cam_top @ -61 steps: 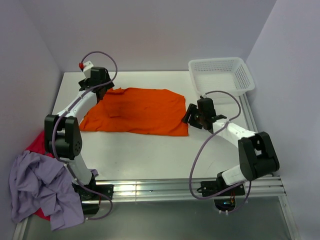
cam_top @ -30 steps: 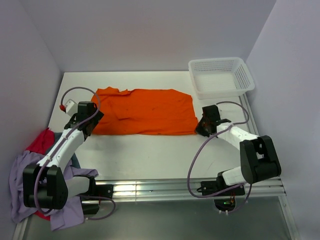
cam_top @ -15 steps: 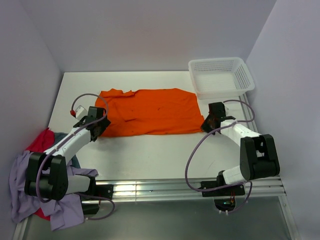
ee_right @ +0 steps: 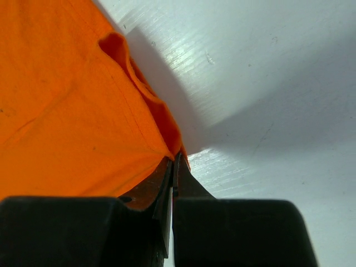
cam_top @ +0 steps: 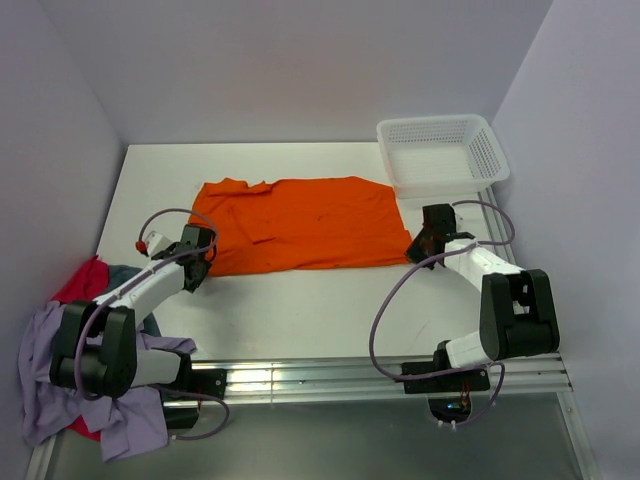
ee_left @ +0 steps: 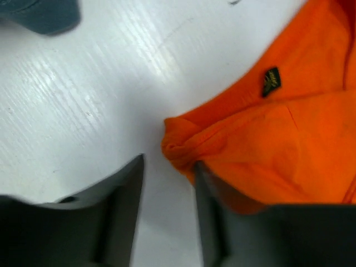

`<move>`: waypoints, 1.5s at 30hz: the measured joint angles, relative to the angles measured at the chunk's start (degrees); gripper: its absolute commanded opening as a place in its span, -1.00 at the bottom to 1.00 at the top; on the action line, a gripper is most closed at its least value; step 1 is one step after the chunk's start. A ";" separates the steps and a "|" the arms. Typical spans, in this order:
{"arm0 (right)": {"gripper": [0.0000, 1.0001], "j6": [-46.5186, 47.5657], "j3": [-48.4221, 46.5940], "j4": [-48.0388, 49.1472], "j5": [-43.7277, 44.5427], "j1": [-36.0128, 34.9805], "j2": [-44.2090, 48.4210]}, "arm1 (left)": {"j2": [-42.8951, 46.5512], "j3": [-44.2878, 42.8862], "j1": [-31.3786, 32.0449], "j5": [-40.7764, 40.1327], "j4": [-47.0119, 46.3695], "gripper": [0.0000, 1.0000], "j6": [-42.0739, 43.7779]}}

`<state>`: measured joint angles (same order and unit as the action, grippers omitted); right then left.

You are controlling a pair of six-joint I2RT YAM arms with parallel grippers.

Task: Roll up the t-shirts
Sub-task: Fold the tshirt

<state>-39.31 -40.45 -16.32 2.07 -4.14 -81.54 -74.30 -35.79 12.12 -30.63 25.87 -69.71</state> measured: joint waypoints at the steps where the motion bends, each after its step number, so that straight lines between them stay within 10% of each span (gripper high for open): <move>1: -1.00 0.00 0.02 -0.02 0.02 0.20 0.02 | -0.76 0.00 -0.04 -0.72 -0.11 -0.38 -0.66; 7: -1.00 -0.02 1.07 -0.48 0.04 1.68 1.42 | -5.90 -1.22 -0.17 -4.02 0.22 -0.99 -2.64; 18: -1.00 -0.28 2.80 -3.52 -1.86 2.97 6.43 | -0.70 -1.92 -0.28 -4.39 6.38 -0.96 -3.58; 21: -1.00 -0.50 3.76 -5.16 -1.53 3.04 8.74 | 1.14 -0.31 -0.31 -2.47 6.47 -0.82 -3.48; 25: -0.96 -0.68 5.14 -6.62 -1.44 3.06 11.06 | 3.04 1.97 -0.31 -0.50 8.31 0.27 -2.69; 27: -0.60 -1.11 6.10 -7.21 -1.70 3.06 11.72 | 5.31 3.30 -0.31 0.48 8.76 0.60 -1.68; 29: -0.13 -1.20 6.97 -7.91 -1.86 3.08 12.02 | 8.33 4.66 -0.31 1.18 9.03 0.63 -1.38; 32: 0.02 -0.66 7.28 -10.01 -1.31 3.06 12.98 | 13.03 5.40 -0.31 1.44 9.92 0.63 -0.94; 39: 0.02 2.73 1.79 -13.66 1.70 -0.13 21.62 | 17.49 1.92 -0.31 0.42 11.72 0.56 2.69; 45: -0.12 8.35 -10.86 -9.84 1.90 -18.25 17.27 | 19.58 2.99 -0.09 4.44 5.14 0.50 7.41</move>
<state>-30.96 -51.31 -26.15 3.97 -22.39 -64.27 -54.72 -32.80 12.03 -26.20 31.00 -62.30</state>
